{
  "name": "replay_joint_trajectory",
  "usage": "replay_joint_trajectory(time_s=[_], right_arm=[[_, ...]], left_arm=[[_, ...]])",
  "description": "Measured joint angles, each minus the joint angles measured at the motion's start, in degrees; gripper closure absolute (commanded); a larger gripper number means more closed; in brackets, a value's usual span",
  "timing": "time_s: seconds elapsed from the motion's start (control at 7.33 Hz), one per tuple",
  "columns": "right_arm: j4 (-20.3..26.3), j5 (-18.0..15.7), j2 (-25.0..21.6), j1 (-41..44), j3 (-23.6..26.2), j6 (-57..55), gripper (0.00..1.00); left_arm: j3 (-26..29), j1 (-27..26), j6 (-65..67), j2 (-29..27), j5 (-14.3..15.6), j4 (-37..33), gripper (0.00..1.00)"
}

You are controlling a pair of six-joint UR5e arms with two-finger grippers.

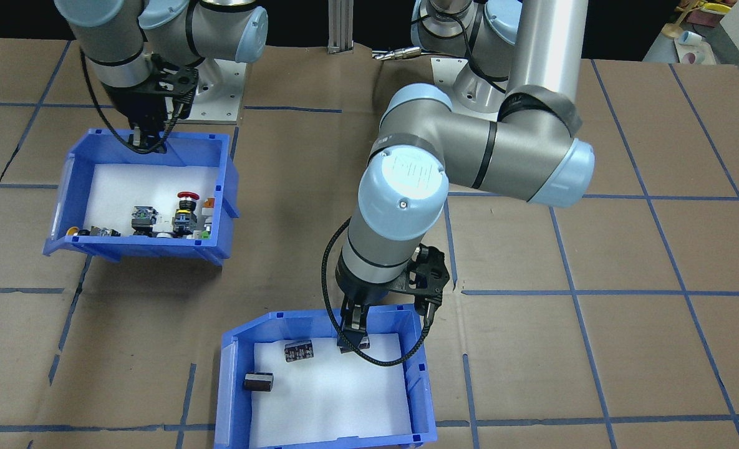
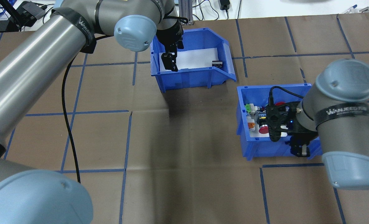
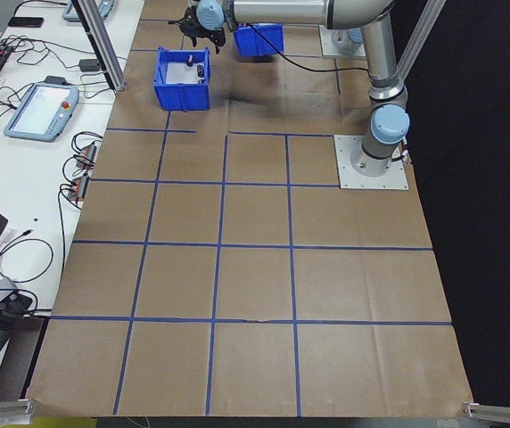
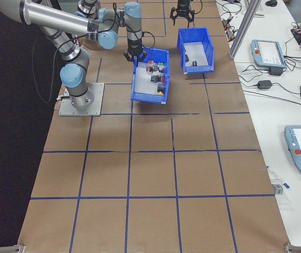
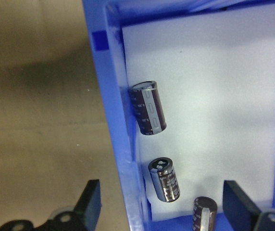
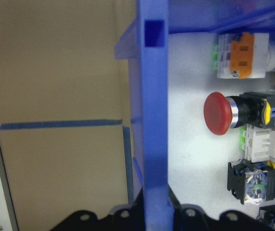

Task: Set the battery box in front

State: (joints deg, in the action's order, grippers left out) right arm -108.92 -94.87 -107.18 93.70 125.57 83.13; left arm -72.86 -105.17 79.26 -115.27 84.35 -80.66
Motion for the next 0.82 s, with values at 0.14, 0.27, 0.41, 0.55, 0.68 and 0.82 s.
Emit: replay_joint_trajectory(time_s=[0.14,0.27,0.41,0.55,0.68,0.82], right_arm=[[-1.2,0.0,0.3,4.9,0.0,-5.7,0.94],[-3.6,0.0,1.4,10.0,0.0,-10.9,0.94],[-7.1,-0.1,3.2,14.9,-0.1,-15.3,0.94],[-10.3,-0.4,5.5,19.2,-0.3,-18.6,0.94],[-12.6,-0.5,7.5,22.5,-0.5,-20.7,0.94],[-13.7,-0.4,8.9,24.6,-0.5,-22.0,0.94]], left_arm=[[-1.5,0.2,-9.3,2.9,0.8,-2.9,0.02],[-3.7,0.6,-18.5,6.1,1.4,-5.4,0.02],[-6.7,1.6,-26.2,9.7,1.6,-7.5,0.02],[-10.0,3.1,-34.8,13.4,1.7,-8.5,0.02],[-13.6,5.2,-44.3,17.1,1.8,-8.8,0.02],[-16.9,7.0,-53.3,20.5,1.8,-8.8,0.01]])
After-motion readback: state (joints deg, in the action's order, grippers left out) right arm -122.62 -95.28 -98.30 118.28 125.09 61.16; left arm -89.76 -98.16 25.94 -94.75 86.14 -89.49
